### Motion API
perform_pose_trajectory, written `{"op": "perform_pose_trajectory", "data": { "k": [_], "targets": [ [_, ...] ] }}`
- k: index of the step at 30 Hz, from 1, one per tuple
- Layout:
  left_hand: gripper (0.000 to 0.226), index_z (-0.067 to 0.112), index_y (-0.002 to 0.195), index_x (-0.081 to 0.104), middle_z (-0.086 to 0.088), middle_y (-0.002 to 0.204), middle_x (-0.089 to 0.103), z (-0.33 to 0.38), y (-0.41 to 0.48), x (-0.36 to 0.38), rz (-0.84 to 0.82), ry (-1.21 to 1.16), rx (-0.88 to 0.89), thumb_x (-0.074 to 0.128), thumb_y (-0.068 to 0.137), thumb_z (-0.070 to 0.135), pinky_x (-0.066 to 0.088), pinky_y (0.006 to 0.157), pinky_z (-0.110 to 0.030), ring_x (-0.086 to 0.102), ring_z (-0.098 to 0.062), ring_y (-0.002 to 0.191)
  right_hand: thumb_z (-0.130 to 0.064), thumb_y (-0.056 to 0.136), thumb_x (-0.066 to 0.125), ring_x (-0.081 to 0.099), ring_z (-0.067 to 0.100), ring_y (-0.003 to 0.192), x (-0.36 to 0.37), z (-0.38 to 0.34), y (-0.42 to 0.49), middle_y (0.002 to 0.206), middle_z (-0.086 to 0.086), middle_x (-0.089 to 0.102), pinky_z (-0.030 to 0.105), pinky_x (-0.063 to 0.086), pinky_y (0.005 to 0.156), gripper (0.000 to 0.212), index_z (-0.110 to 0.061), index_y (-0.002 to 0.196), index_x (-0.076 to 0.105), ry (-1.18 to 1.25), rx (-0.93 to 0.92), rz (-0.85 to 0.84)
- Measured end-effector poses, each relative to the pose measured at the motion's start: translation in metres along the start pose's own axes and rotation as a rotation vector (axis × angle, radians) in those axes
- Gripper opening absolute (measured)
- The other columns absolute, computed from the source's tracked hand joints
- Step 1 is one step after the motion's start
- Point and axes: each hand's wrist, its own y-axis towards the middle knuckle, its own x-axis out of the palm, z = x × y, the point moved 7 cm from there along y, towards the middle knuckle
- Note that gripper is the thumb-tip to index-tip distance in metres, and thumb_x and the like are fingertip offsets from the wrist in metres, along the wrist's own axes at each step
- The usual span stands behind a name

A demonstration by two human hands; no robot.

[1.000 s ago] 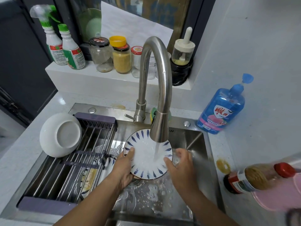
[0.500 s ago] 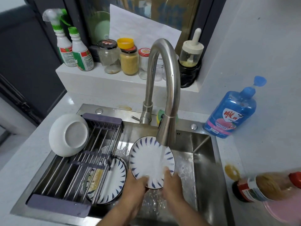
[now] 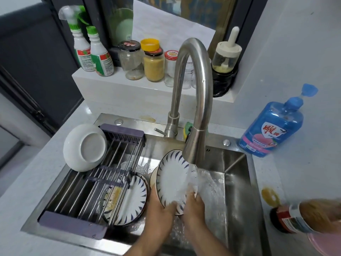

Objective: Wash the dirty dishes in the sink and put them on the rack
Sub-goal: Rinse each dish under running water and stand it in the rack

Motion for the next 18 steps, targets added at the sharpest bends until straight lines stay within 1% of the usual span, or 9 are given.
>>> {"op": "perform_pose_trajectory", "data": {
  "k": [2,5,7,9,11,12,14,16,18],
  "targets": [
    [0.068,0.030,0.142,0.043,0.005,0.126,0.067,0.000,0.004,-0.008,0.034,0.018,-0.022,0.057,0.089,-0.010,0.057,0.093,-0.026,0.067,-0.002,0.108,-0.044,0.101,0.057,0.075,0.028,0.084,0.003,-0.004,-0.007,0.090,0.006,0.078,0.049,0.062,0.080,0.032,-0.015,0.103,0.070,-0.054,-0.029,0.004],
    [0.047,0.032,0.134,0.045,0.005,0.114,0.072,0.018,0.012,-0.021,-0.083,0.060,-0.101,0.050,0.100,0.001,0.059,0.077,-0.027,0.072,-0.008,0.095,-0.050,0.099,0.057,0.072,0.026,0.081,-0.004,-0.028,0.004,0.089,0.006,0.075,0.045,0.061,0.078,0.036,-0.014,0.098,0.066,-0.269,-0.102,-0.023],
    [0.032,0.027,0.130,0.051,0.001,0.111,0.074,0.032,0.019,-0.031,-0.159,0.108,-0.162,0.049,0.104,0.009,0.060,0.069,-0.030,0.072,-0.018,0.096,-0.046,0.102,0.055,0.065,0.022,0.072,-0.004,-0.056,0.016,0.082,0.004,0.068,0.040,0.057,0.067,0.034,-0.013,0.102,0.065,-0.454,-0.207,-0.132],
    [0.024,0.021,0.126,0.059,-0.005,0.108,0.075,0.040,0.026,-0.041,-0.185,0.114,-0.250,0.050,0.104,0.016,0.064,0.070,-0.042,0.071,-0.027,0.099,-0.035,0.105,0.052,0.063,0.015,0.065,0.005,-0.075,0.019,0.081,0.002,0.068,0.036,0.055,0.060,0.028,-0.012,0.109,0.069,-0.594,-0.246,-0.321],
    [0.026,0.018,0.127,0.061,-0.011,0.111,0.074,0.042,0.024,-0.042,-0.224,0.075,-0.359,0.049,0.106,0.029,0.063,0.076,-0.051,0.071,-0.033,0.100,-0.027,0.107,0.049,0.068,0.006,0.067,0.007,-0.083,0.014,0.086,-0.001,0.073,0.021,0.052,0.059,0.023,-0.017,0.106,0.069,-0.696,-0.177,-0.440],
    [0.030,0.017,0.127,0.060,-0.014,0.113,0.072,0.043,0.022,-0.041,-0.224,0.039,-0.394,0.049,0.106,0.035,0.064,0.075,-0.049,0.071,-0.034,0.098,-0.030,0.107,0.047,0.071,0.009,0.074,0.005,-0.083,0.012,0.089,-0.001,0.074,0.020,0.051,0.062,0.023,-0.020,0.104,0.068,-0.728,-0.133,-0.449],
    [0.031,0.019,0.128,0.056,-0.015,0.116,0.068,0.045,0.014,-0.035,-0.193,-0.059,-0.403,0.053,0.104,0.039,0.063,0.065,-0.040,0.070,-0.032,0.097,-0.037,0.107,0.045,0.074,0.019,0.083,-0.001,-0.077,0.013,0.096,0.002,0.076,0.024,0.052,0.066,0.025,-0.023,0.107,0.066,-0.694,-0.054,-0.434],
    [0.037,0.025,0.132,0.048,-0.013,0.123,0.065,0.041,0.006,-0.026,-0.141,-0.144,-0.331,0.064,0.099,0.027,0.062,0.063,-0.034,0.069,-0.032,0.099,-0.040,0.107,0.044,0.068,0.019,0.069,-0.006,-0.069,0.011,0.092,0.003,0.074,0.021,0.047,0.053,0.026,-0.022,0.110,0.063,-0.606,0.011,-0.376],
    [0.057,0.035,0.138,0.040,-0.007,0.128,0.063,0.032,0.000,-0.017,-0.100,-0.183,-0.242,0.067,0.095,0.009,0.064,0.071,-0.038,0.068,-0.032,0.105,-0.037,0.107,0.044,0.052,0.014,0.050,-0.010,-0.063,0.007,0.077,0.006,0.065,0.017,0.034,0.036,0.027,-0.016,0.111,0.061,-0.558,0.028,-0.310]
  ]
}}
